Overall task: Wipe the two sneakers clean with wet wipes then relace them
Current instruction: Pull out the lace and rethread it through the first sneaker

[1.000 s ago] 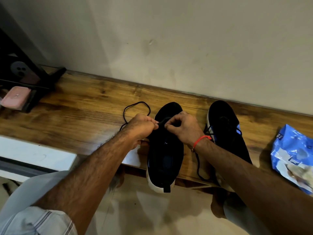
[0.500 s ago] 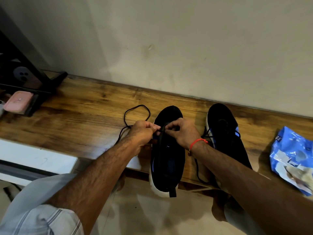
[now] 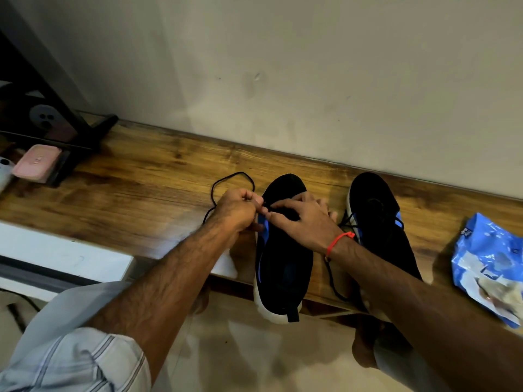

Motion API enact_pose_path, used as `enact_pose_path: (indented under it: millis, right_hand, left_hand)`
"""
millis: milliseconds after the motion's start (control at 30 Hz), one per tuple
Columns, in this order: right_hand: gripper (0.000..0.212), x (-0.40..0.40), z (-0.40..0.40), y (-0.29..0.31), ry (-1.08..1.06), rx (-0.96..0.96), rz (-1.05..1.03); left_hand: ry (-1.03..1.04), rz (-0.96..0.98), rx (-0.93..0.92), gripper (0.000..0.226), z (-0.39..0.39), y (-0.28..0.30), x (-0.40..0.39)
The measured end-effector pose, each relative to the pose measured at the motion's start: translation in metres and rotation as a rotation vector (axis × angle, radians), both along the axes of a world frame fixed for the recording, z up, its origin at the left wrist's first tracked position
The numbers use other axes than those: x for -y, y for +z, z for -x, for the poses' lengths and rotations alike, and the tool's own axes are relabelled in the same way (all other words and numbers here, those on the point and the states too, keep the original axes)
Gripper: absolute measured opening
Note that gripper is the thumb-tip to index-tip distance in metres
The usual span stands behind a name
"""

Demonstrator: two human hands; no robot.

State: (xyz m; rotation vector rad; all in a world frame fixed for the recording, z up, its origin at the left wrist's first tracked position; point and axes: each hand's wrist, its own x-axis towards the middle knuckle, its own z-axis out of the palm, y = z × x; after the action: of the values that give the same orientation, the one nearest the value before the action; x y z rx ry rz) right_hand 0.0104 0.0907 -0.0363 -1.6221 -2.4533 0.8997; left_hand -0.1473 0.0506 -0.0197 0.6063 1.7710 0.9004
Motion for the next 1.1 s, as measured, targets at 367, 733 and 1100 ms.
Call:
enact_pose_path:
  millis: [367, 733, 1100]
  right_hand:
    - [0.041, 0.001, -0.004, 0.004, 0.011, 0.061, -0.044]
    - [0.044, 0.002, -0.006, 0.005, 0.019, 0.077, -0.061]
    - [0.044, 0.003, -0.004, 0.004, 0.023, 0.108, -0.086]
  left_hand:
    - [-0.184, -0.263, -0.391, 0.02, 0.037, 0.023, -0.012]
    - [0.247, -0.529, -0.275, 0.026, 0.032, 0.03, -0.017]
    - [-0.766, 0.034, -0.784, 0.021, 0.016, 0.006, -0.005]
